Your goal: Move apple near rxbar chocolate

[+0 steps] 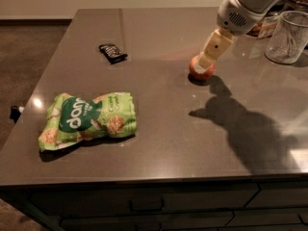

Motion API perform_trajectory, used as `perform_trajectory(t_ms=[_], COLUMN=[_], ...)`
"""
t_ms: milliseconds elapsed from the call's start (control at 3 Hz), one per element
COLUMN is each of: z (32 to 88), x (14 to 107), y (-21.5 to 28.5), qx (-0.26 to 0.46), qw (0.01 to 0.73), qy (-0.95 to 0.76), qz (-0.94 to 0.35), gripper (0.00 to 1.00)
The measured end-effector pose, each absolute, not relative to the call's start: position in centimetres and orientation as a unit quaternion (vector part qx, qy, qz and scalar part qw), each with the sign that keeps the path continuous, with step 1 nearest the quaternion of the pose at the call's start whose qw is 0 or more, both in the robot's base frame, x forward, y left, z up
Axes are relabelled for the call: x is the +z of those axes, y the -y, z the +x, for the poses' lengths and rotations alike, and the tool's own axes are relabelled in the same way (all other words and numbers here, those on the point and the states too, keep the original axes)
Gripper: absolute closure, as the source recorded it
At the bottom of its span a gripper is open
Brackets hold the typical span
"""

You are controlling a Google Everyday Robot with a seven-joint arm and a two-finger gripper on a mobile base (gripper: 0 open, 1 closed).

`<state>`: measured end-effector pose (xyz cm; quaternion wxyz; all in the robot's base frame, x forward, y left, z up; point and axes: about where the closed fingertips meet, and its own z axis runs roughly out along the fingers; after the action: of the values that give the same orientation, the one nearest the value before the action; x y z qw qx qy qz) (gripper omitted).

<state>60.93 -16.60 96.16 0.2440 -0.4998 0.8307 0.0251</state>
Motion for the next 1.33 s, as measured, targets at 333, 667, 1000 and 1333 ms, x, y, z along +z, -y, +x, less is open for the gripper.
perform_trajectory(t_ms=[333,667,1000,1333], z=[63.0,65.0,65.6,65.9], x=[94.3,91.8,90.0,88.7], y=[17.3,18.0,18.4,18.2], qx=[0.028,0.035,0.040,0.048], qw=[0.244,0.237,0.226,0.219], qy=[-0.837,-0.842,-0.846,-0.847], qz=[-0.488,-0.483,-0.481,-0.482], gripper=[0.00,0.00,0.00,0.00])
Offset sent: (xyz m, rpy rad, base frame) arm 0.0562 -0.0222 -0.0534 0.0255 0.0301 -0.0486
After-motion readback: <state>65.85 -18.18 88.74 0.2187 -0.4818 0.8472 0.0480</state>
